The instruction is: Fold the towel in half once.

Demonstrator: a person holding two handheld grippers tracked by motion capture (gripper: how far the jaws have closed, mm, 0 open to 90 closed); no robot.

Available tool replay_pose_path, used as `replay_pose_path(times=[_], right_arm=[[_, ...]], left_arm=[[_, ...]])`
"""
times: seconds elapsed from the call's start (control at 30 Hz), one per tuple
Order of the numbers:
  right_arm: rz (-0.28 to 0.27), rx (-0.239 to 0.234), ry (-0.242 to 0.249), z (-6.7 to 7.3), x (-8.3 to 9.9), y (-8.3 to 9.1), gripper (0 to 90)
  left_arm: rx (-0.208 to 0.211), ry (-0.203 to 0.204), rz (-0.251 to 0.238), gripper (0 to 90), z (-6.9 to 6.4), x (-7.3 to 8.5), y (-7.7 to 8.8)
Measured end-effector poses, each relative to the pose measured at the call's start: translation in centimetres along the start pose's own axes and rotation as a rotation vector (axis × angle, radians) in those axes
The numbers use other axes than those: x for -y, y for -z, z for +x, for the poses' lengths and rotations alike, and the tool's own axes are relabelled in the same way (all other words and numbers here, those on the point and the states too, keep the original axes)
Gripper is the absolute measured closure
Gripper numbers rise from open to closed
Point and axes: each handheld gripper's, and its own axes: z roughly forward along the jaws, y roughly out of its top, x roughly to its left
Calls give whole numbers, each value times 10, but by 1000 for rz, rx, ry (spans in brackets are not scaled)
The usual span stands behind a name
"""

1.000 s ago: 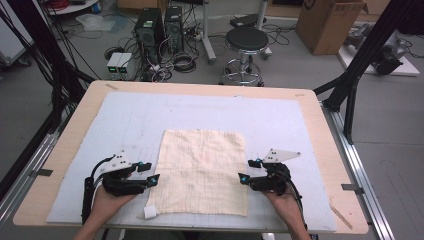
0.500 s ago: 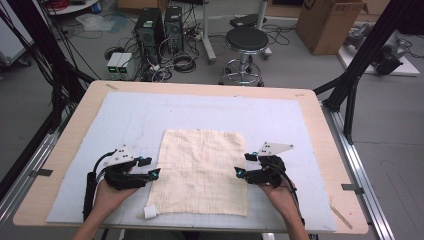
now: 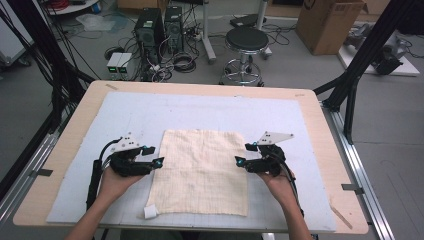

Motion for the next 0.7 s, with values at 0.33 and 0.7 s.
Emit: replay_pose_path(times=[0.33, 0.7], right_arm=[[26, 16, -48, -27, -18, -10, 383], [54, 53, -86, -57, -47, -27, 594]], left_arm=[[17, 10, 6, 482, 18, -28, -23], [-82, 34, 31, 529, 50, -47, -45]])
